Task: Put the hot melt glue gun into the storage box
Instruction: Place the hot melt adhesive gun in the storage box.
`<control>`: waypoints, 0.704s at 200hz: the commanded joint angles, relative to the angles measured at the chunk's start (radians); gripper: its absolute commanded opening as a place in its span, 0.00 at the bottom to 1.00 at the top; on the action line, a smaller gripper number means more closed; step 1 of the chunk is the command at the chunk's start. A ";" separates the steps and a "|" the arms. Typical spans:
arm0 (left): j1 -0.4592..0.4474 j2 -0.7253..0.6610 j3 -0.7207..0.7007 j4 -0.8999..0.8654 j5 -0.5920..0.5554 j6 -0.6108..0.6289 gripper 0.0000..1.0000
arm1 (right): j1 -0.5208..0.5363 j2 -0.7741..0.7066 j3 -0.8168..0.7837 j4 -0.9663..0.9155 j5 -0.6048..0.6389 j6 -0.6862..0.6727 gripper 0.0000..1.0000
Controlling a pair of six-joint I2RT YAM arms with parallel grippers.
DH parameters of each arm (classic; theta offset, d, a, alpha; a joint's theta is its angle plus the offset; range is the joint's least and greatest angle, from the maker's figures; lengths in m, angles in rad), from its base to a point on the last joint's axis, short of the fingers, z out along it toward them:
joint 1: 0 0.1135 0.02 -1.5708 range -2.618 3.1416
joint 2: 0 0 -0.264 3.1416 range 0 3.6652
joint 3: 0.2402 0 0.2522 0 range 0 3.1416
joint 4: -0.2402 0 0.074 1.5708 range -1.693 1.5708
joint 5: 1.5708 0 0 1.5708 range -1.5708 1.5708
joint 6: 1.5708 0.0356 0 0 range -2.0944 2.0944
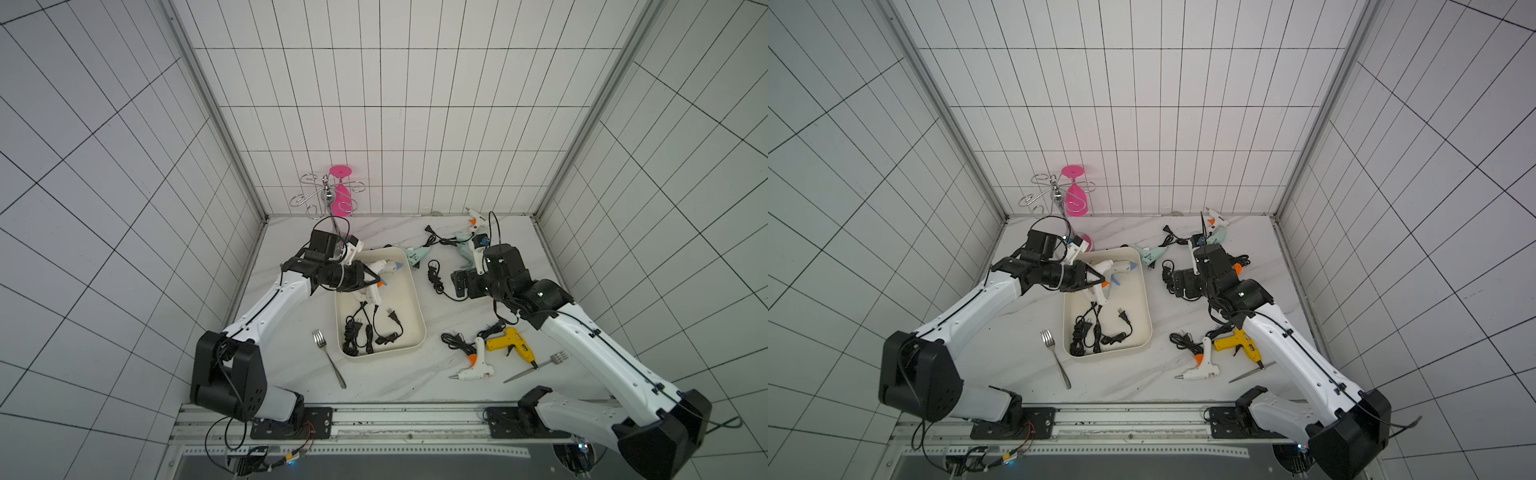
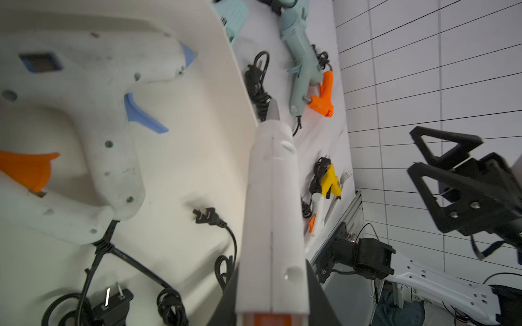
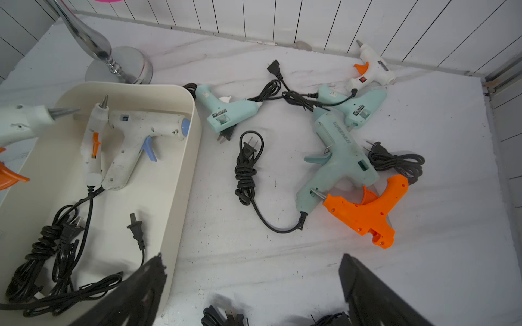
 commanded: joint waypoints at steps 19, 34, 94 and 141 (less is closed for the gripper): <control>0.001 0.078 -0.042 0.027 -0.121 0.148 0.09 | -0.004 0.030 -0.073 0.025 -0.035 0.019 0.99; 0.002 0.126 -0.041 0.025 -0.162 0.184 0.08 | -0.005 0.041 -0.086 0.032 -0.040 0.021 0.98; 0.001 0.210 -0.016 0.040 -0.402 0.223 0.22 | -0.004 0.076 -0.130 0.073 -0.053 0.038 0.98; -0.056 0.172 0.047 -0.060 -0.731 0.186 0.60 | -0.005 0.115 -0.120 0.061 -0.036 0.039 0.98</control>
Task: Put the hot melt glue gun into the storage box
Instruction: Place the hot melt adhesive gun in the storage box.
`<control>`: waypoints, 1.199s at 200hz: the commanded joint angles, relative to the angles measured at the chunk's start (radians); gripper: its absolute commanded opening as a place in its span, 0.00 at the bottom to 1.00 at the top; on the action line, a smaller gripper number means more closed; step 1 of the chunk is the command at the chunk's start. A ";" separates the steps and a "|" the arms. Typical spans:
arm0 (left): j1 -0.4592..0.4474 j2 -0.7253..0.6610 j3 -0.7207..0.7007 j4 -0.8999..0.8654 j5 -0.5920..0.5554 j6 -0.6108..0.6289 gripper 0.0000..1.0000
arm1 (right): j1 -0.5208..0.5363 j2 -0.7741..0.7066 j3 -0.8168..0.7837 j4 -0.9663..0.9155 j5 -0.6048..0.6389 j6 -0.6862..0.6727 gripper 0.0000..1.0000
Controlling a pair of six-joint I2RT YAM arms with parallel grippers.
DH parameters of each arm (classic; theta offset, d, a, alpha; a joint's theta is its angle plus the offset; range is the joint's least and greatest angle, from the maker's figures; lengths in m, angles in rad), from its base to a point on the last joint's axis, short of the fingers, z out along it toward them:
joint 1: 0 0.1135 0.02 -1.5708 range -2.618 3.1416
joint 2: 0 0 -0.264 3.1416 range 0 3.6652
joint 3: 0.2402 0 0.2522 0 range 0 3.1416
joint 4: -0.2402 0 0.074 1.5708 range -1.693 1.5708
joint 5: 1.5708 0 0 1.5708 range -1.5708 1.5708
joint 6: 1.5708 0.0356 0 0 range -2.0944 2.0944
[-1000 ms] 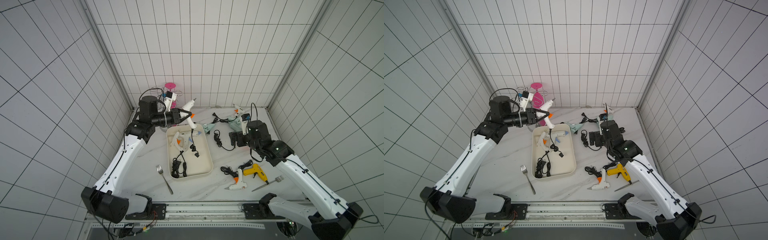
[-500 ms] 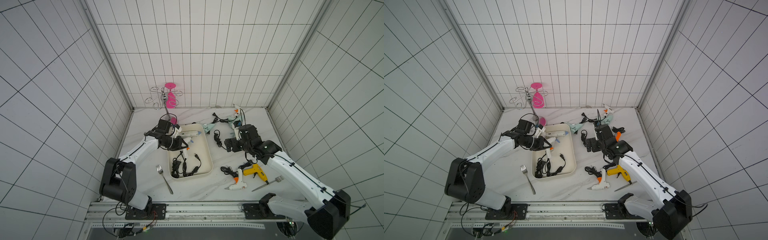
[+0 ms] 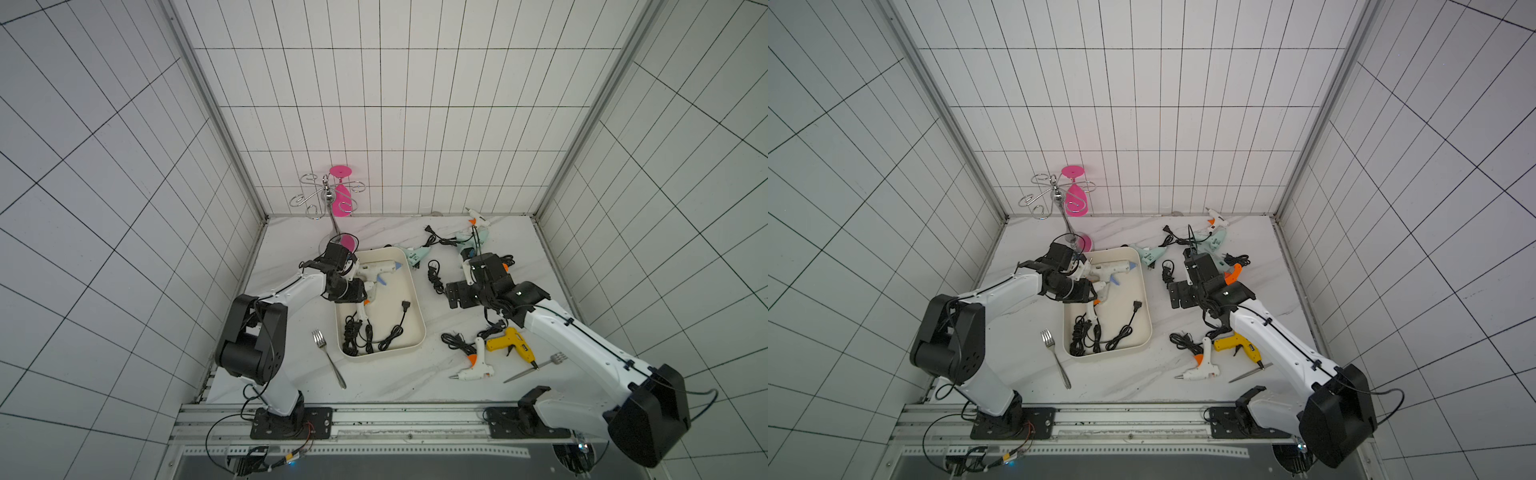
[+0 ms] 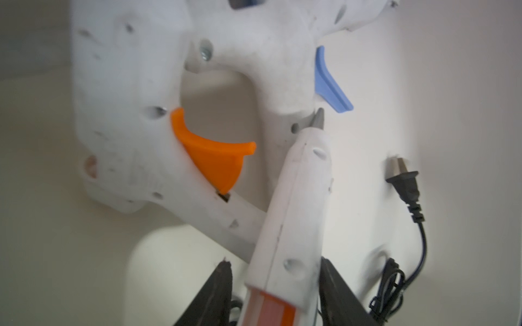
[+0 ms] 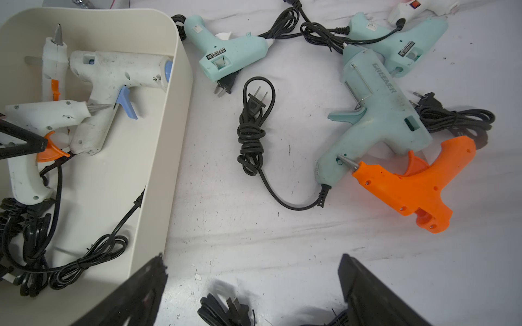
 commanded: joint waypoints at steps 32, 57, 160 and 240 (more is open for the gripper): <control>-0.083 -0.087 0.139 -0.136 -0.469 -0.066 0.66 | -0.005 0.045 0.003 -0.055 0.063 0.025 0.98; -0.121 -0.098 0.204 -0.214 -0.570 -0.091 0.68 | -0.013 0.063 0.022 -0.107 0.095 0.047 0.98; -0.185 -0.121 -0.033 0.117 -0.041 -0.234 0.58 | -0.038 0.078 0.046 -0.418 0.123 0.283 0.90; -0.099 -0.107 -0.142 0.165 0.036 -0.197 0.52 | -0.010 0.015 -0.091 -0.460 0.033 0.417 0.72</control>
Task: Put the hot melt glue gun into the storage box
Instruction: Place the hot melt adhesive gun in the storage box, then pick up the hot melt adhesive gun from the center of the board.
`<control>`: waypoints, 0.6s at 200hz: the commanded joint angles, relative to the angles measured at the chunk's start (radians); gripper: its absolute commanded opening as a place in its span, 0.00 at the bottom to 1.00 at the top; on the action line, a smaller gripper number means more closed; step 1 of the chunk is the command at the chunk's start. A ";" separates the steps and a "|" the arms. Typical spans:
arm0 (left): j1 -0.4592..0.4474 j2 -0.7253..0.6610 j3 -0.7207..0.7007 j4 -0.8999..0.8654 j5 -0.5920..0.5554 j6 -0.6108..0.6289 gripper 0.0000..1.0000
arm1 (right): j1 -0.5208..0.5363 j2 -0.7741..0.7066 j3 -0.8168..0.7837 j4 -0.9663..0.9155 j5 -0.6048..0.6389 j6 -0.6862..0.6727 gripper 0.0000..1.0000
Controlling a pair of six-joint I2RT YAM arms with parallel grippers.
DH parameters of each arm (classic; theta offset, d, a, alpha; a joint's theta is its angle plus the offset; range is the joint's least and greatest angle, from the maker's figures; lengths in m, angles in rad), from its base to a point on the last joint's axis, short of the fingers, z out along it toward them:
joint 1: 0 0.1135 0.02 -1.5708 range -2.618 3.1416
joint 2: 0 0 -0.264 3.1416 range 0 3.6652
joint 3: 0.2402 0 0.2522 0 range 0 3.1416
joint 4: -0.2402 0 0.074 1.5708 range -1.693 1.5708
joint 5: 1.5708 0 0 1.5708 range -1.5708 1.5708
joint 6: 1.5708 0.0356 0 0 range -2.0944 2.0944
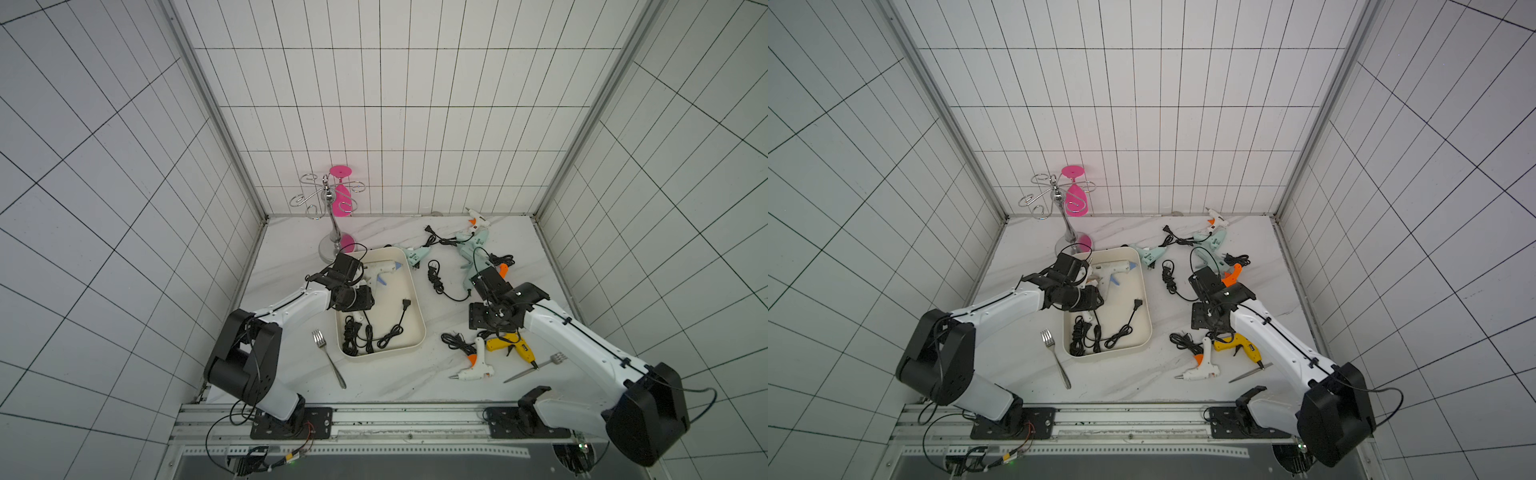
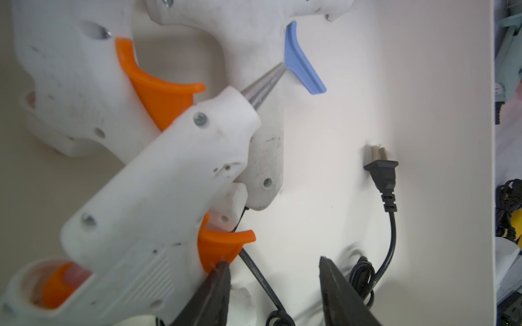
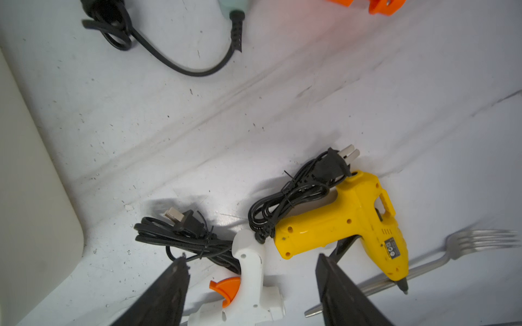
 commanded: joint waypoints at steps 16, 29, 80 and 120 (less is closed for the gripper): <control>0.006 -0.010 0.021 0.033 0.071 0.036 0.52 | 0.031 0.006 -0.057 -0.053 -0.007 0.087 0.70; 0.000 -0.056 0.039 0.032 0.089 0.046 0.54 | 0.036 -0.005 -0.074 -0.051 -0.006 0.104 0.69; -0.005 -0.224 0.125 0.024 0.118 0.093 0.63 | 0.053 -0.005 -0.168 0.004 -0.032 0.166 0.59; -0.004 -0.265 0.135 0.007 0.138 0.119 0.64 | 0.053 0.025 -0.209 0.107 -0.028 0.148 0.55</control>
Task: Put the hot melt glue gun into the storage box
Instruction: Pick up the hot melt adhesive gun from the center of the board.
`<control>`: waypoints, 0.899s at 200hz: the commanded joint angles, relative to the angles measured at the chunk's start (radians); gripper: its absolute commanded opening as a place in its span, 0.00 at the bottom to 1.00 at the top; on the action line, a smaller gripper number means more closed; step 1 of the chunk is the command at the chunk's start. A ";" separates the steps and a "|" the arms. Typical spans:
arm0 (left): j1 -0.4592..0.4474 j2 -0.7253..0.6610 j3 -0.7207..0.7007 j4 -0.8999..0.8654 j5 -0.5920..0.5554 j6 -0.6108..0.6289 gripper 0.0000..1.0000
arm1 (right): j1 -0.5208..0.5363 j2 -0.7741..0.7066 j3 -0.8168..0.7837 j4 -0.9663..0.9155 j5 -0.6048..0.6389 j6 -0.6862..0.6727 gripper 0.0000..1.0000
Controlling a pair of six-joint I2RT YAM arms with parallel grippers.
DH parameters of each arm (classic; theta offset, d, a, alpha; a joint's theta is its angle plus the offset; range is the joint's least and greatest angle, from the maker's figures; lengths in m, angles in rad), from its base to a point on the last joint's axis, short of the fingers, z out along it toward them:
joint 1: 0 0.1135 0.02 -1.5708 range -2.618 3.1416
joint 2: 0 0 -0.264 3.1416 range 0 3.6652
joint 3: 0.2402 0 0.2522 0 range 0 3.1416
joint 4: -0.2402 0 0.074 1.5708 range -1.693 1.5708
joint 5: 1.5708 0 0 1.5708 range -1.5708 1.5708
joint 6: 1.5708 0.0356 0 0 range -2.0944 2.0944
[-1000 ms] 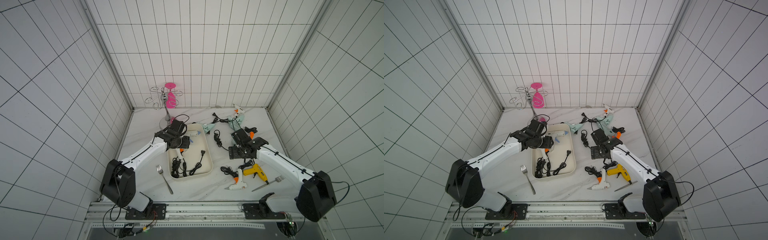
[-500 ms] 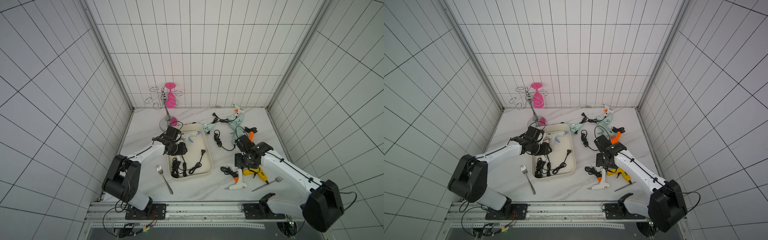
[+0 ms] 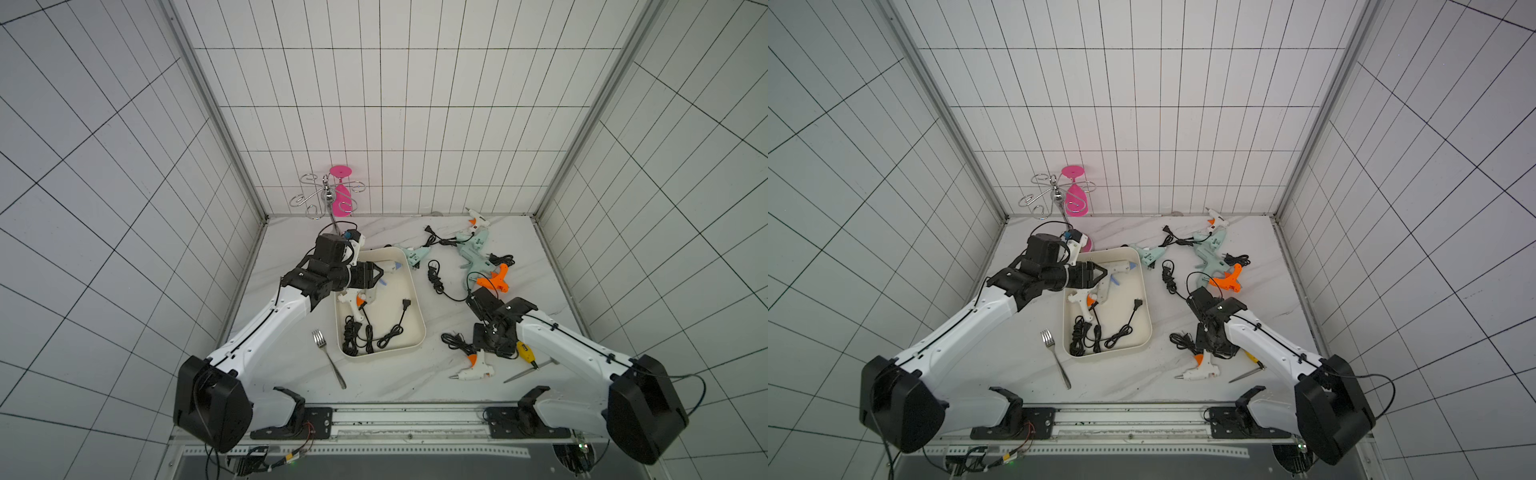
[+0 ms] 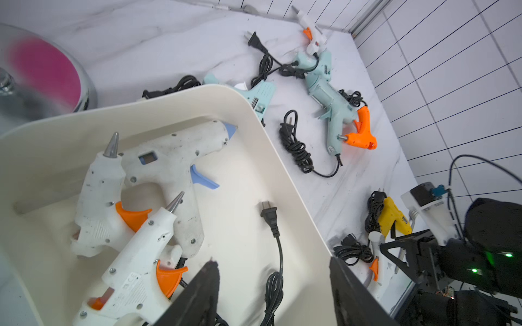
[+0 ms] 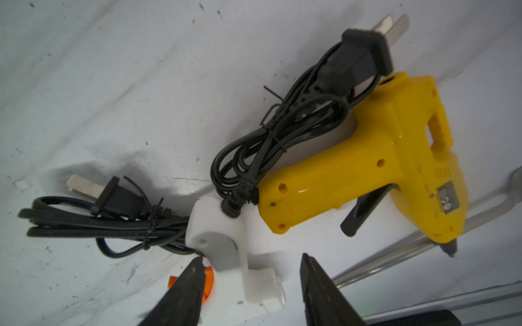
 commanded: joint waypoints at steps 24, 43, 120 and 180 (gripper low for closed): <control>-0.002 -0.024 -0.012 -0.021 0.021 0.052 0.64 | 0.008 0.065 -0.022 0.116 0.000 -0.012 0.52; -0.002 -0.041 -0.017 -0.026 0.018 0.060 0.64 | 0.008 0.102 -0.020 0.141 -0.013 -0.014 0.50; -0.003 -0.090 -0.038 -0.024 0.013 0.067 0.65 | 0.010 0.123 -0.036 0.203 -0.037 -0.002 0.32; -0.002 -0.090 -0.020 -0.004 0.048 0.056 0.67 | 0.014 0.048 0.055 0.142 0.001 -0.012 0.17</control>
